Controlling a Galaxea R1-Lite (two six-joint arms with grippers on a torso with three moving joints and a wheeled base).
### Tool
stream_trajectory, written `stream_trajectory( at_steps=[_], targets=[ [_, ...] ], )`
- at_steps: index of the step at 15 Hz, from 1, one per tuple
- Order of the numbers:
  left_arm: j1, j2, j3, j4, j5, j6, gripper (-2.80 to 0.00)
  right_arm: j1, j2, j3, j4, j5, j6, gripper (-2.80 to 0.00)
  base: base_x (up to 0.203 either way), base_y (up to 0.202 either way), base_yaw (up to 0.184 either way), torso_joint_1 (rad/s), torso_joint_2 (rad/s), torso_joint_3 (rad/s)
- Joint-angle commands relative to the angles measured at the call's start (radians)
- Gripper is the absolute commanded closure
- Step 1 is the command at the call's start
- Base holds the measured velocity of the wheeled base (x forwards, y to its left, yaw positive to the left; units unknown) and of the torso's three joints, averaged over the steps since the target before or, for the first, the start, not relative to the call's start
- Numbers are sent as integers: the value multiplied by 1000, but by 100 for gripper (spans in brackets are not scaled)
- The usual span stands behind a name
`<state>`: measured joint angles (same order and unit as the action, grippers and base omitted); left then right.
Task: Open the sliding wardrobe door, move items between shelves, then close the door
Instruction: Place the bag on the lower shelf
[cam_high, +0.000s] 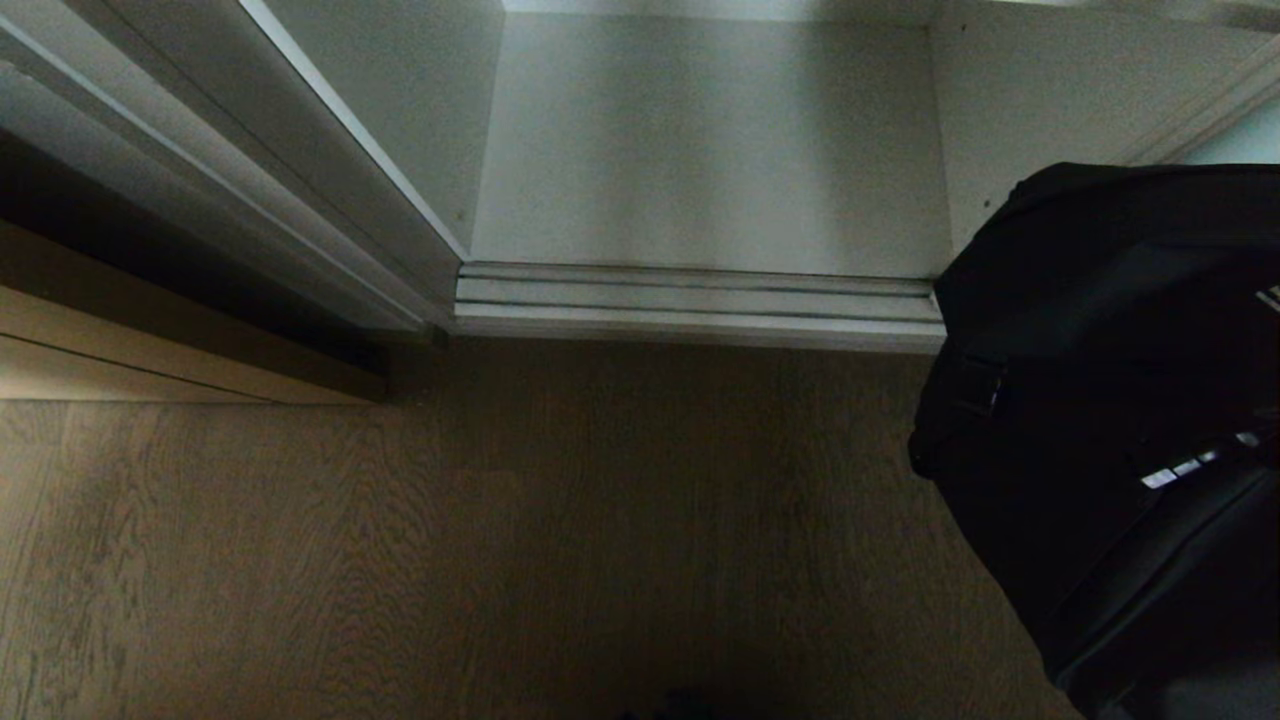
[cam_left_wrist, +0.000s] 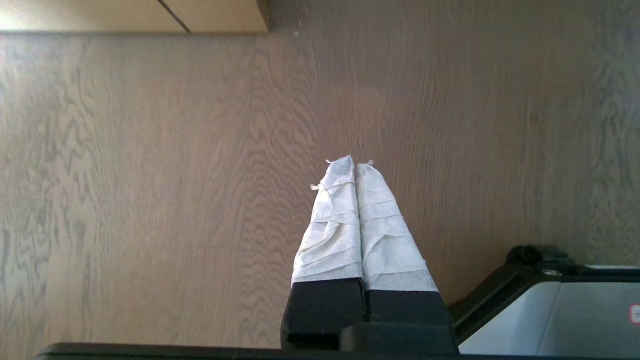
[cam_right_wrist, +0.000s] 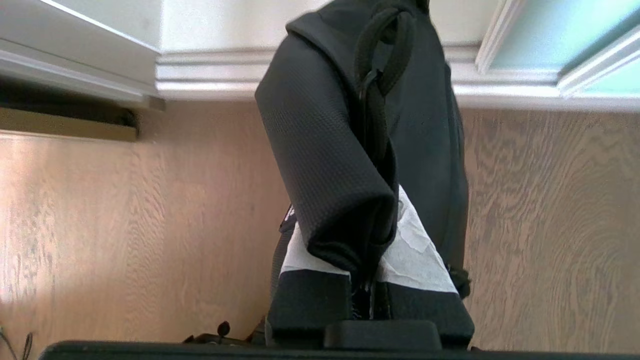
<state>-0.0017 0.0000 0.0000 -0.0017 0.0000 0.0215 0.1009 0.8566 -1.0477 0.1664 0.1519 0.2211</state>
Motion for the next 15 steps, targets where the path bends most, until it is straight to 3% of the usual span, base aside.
stream_trajectory(
  at_steps=[1,10,15],
  targets=[
    [0,0,0,0,0,0,0,0,11,4,2,1,1,0,0,0,0,2,12,-198],
    [0,1,0,2,-1,3,0,0,52,12,-60,1,1,0,0,0,0,3,1,-197],
    [0,1,0,6,-2,12,0,0,87,20,-99,0,1,0,0,0,0,0,1,-38]
  ],
)
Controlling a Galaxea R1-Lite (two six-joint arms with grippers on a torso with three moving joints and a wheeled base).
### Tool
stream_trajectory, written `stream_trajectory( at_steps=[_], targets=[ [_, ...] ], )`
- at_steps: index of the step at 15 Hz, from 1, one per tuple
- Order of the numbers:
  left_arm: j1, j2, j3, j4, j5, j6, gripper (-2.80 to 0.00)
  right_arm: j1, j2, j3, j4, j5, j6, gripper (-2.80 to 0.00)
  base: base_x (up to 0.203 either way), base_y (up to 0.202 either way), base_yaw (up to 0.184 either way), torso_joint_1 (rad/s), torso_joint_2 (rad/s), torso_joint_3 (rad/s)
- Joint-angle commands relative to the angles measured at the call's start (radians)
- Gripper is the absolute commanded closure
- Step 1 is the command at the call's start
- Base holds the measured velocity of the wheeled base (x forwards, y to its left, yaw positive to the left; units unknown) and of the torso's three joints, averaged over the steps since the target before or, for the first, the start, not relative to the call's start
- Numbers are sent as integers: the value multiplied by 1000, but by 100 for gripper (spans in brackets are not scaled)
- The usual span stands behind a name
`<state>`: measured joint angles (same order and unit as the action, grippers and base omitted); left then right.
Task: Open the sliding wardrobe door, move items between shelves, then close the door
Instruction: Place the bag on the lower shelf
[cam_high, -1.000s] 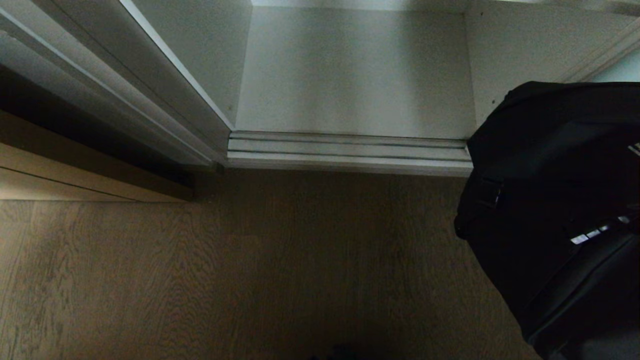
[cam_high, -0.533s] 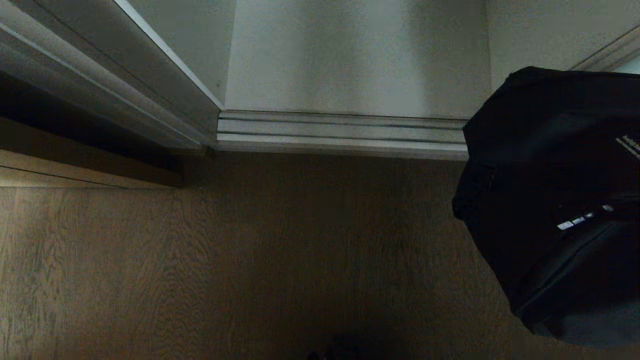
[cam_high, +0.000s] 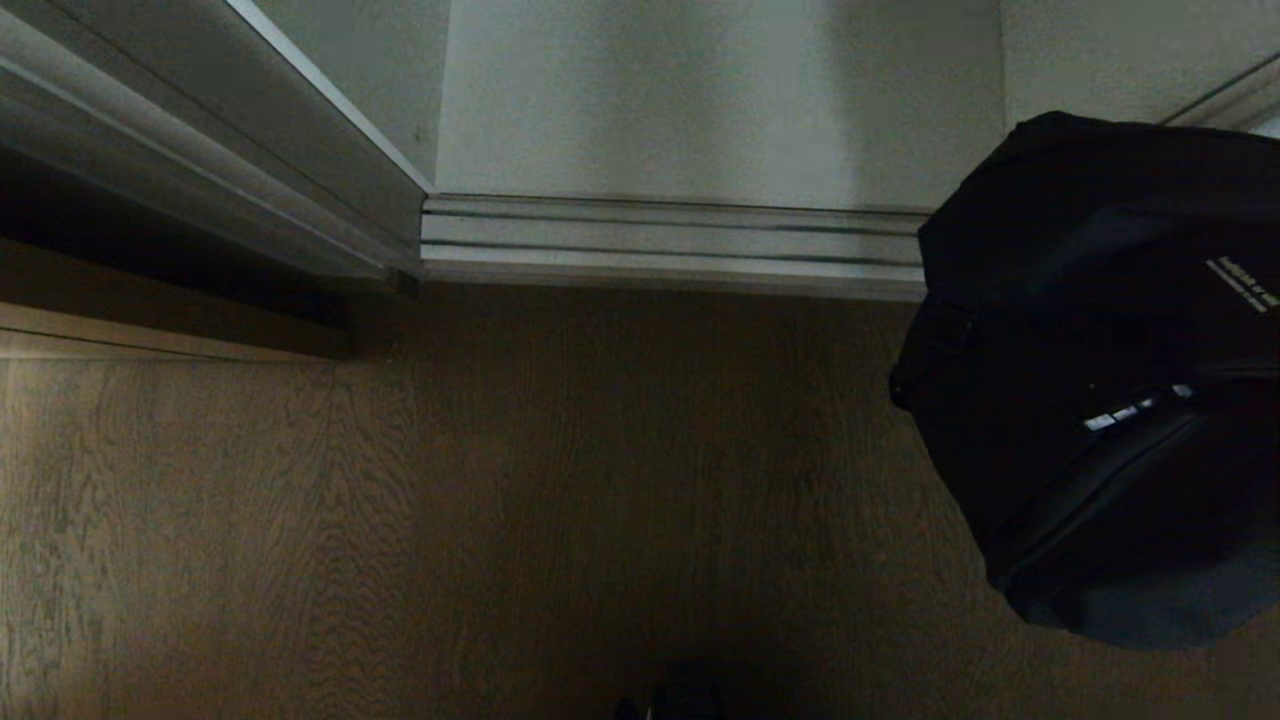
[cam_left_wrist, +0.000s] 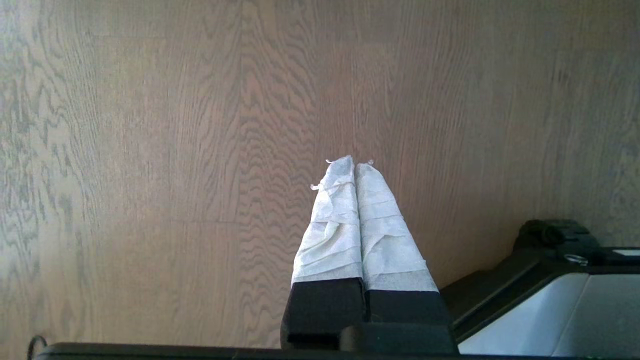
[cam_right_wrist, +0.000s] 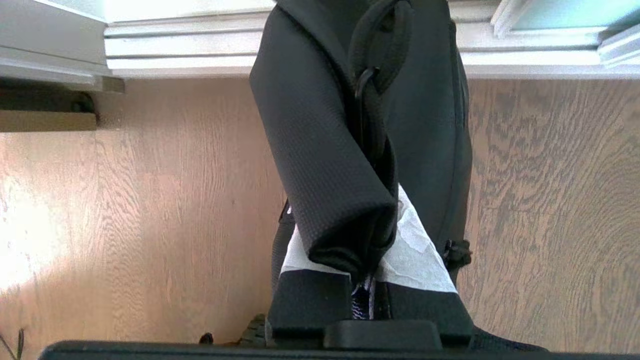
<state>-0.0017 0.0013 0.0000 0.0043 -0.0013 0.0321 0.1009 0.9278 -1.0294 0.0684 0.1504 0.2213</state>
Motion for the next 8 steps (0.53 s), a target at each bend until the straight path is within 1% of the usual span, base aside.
stream_trajectory(
  at_steps=[1,5,6,8],
  targets=[
    [0,-1,0,-2,0,-1,0,0,20,2,-2,1,1,0,0,0,0,0,0,0],
    [0,0,0,-6,1,-12,0,0,29,2,-13,1,0,0,0,0,0,0,0,0],
    [0,-1,0,-6,1,-12,0,0,31,5,-15,1,0,0,94,0,0,-6,2,2],
    [0,-1,0,-6,1,-14,0,0,33,17,-16,3,0,0,185,0,0,5,0,-1]
  ],
)
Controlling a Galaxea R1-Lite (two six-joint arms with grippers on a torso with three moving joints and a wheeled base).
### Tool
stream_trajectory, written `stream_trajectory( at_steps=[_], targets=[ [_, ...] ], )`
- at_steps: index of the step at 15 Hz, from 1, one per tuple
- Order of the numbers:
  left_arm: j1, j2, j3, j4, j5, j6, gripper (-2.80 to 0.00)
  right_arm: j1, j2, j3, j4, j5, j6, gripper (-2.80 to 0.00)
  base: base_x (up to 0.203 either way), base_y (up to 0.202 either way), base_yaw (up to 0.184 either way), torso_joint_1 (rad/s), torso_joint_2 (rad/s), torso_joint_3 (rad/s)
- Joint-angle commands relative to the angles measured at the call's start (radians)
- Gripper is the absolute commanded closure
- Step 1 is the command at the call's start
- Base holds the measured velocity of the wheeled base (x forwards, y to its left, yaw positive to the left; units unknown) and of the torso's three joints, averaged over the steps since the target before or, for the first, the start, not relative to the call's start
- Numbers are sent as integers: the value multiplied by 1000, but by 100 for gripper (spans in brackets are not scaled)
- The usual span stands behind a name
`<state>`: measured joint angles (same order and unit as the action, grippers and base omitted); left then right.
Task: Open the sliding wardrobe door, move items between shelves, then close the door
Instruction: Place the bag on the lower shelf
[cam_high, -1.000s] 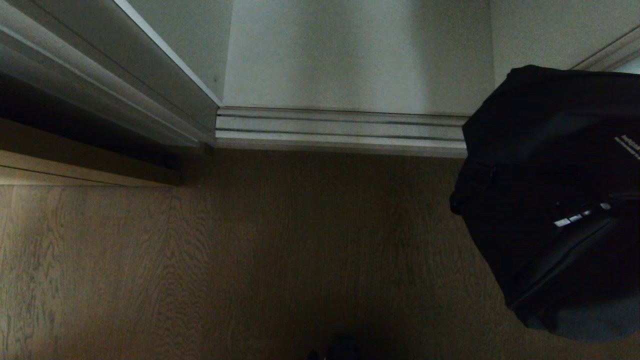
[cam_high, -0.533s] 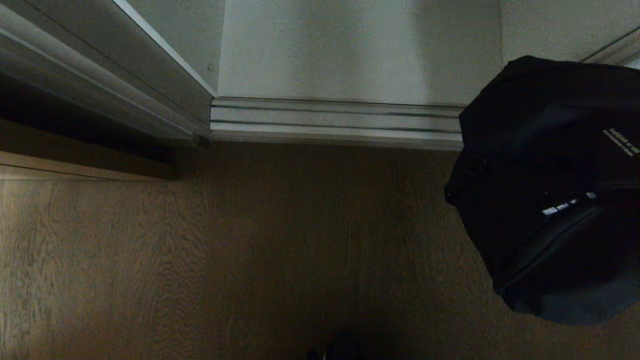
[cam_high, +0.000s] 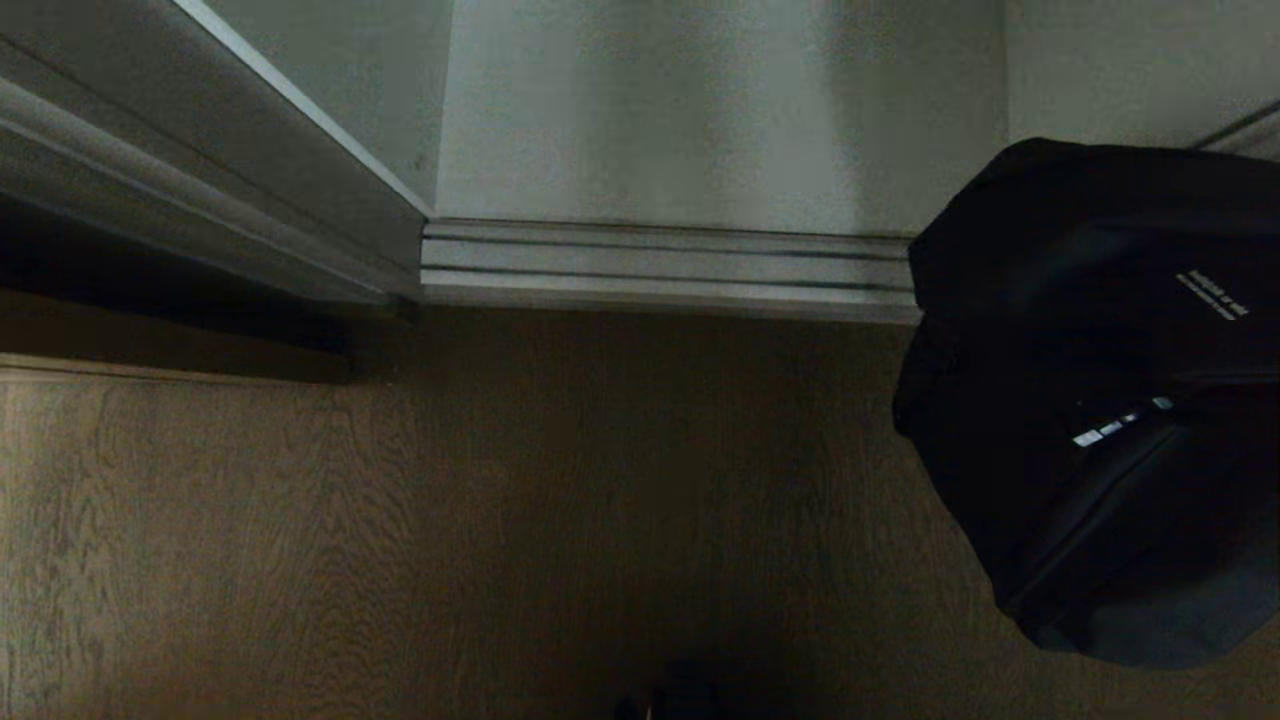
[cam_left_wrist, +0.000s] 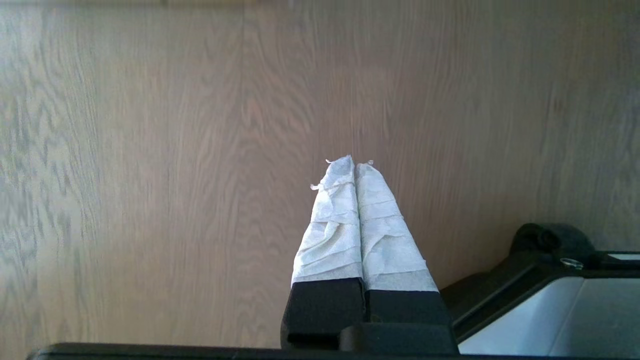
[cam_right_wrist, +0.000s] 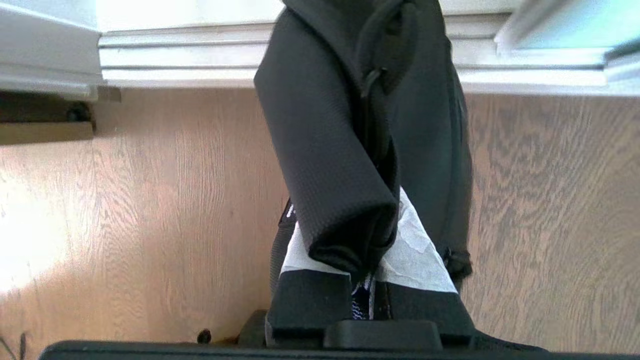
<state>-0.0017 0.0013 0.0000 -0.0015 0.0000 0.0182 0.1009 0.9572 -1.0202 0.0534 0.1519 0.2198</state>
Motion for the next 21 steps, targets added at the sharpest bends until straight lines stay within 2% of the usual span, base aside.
stream_trajectory(
  at_steps=[1,6,13,16,21],
  targets=[
    [0,-1,0,0,1,1,0,0,5,13,-1,2,0,0,205,0,1,7,-1,1],
    [0,-1,0,2,0,3,0,0,23,39,-21,2,-2,0,193,0,2,2,3,4],
    [0,-1,0,2,0,3,0,-14,206,112,-260,-4,-10,0,14,0,0,1,0,1],
    [0,0,0,2,0,3,0,-45,273,38,-340,0,-8,0,0,0,0,0,0,0],
    [0,-1,0,2,0,3,0,-58,333,-99,-345,0,-8,0,0,0,0,0,0,0]
  ],
)
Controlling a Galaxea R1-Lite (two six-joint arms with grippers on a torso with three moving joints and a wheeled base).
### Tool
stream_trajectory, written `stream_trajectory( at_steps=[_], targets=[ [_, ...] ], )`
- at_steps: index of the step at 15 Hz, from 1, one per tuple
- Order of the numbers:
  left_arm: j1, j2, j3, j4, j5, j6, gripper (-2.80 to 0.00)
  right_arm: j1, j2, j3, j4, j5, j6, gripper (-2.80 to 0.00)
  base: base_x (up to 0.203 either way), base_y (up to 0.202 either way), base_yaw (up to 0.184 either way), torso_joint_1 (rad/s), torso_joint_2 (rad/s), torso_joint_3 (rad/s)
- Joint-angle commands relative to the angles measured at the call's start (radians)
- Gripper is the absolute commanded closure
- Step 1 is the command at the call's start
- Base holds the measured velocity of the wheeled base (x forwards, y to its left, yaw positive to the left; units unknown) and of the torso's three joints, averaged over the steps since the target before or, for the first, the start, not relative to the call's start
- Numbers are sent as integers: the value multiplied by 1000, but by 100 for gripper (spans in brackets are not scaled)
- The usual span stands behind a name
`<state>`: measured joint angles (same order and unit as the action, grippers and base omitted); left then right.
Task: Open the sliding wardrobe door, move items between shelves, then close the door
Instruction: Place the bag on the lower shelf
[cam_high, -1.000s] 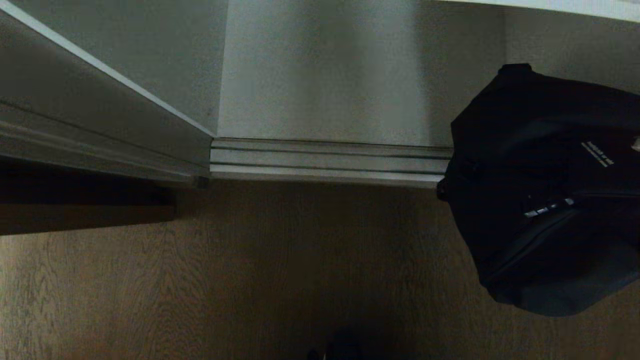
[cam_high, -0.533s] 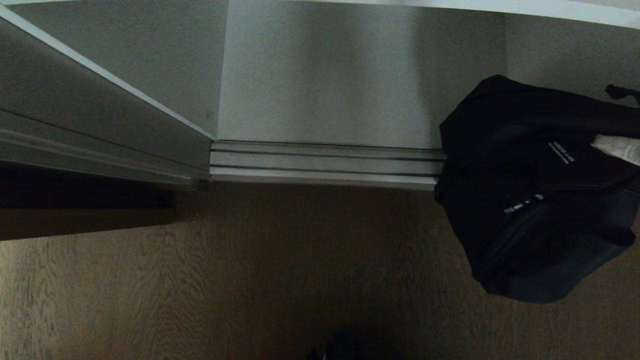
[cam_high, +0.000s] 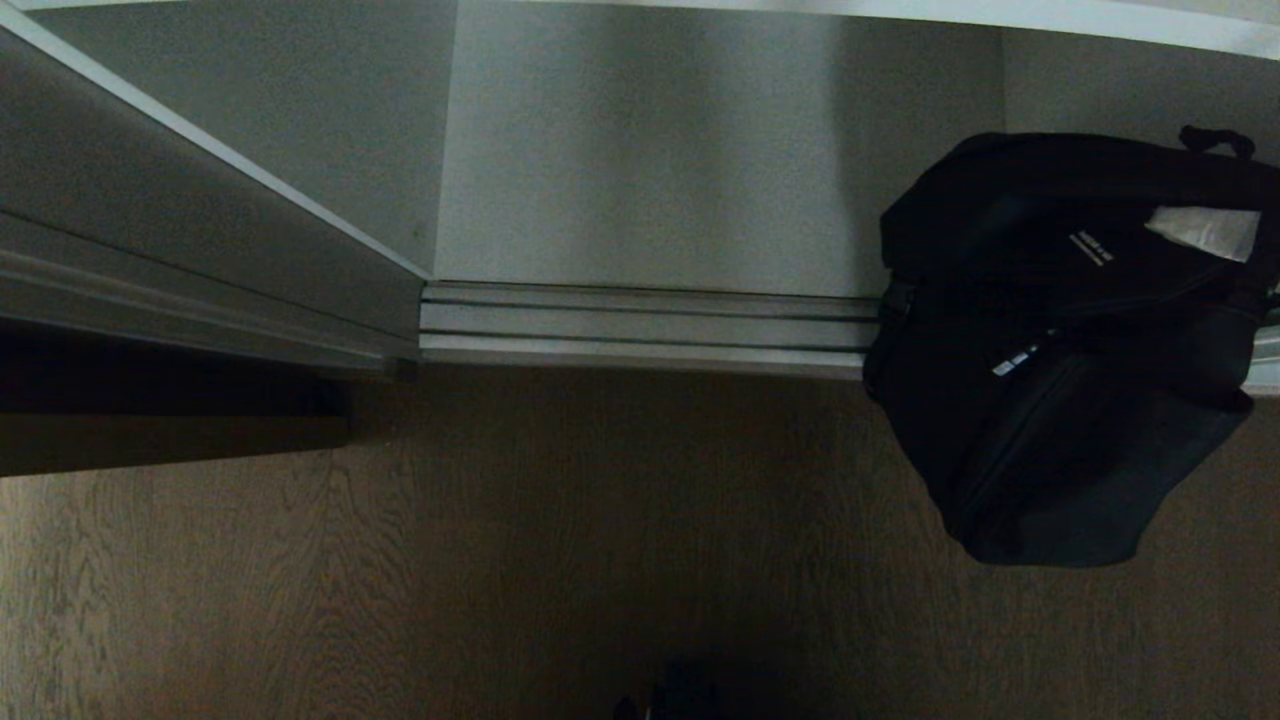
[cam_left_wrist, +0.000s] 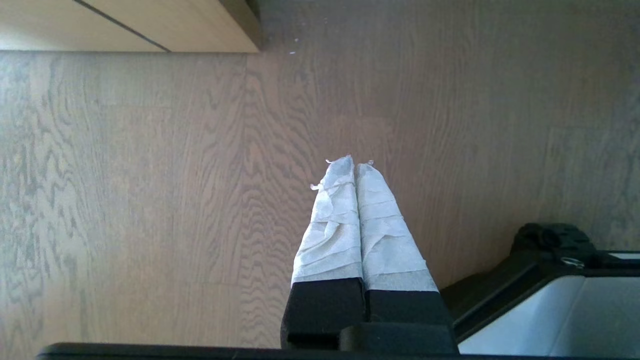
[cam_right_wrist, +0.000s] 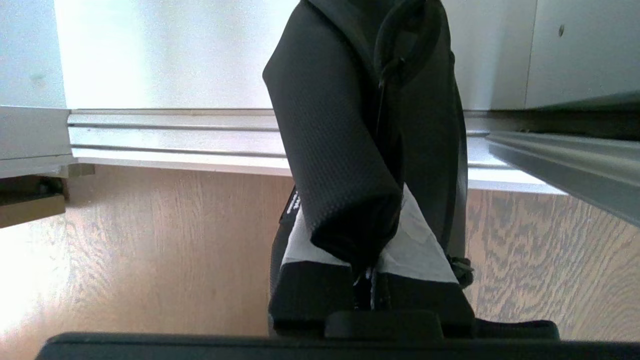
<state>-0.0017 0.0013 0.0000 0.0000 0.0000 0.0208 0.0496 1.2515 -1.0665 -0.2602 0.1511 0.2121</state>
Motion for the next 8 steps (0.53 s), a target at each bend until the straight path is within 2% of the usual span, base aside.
stream_trajectory(
  at_steps=[1,5,8],
  targets=[
    [0,-1,0,0,0,1,0,-9,46,-73,-32,1,0,0,0,0,0,0,0,0],
    [0,-1,0,0,0,1,0,-14,4,-106,-22,8,0,0,0,0,0,0,0,0],
    [0,-1,0,0,0,1,0,-5,-96,-97,89,46,-2,0,0,0,0,0,0,0]
  ],
)
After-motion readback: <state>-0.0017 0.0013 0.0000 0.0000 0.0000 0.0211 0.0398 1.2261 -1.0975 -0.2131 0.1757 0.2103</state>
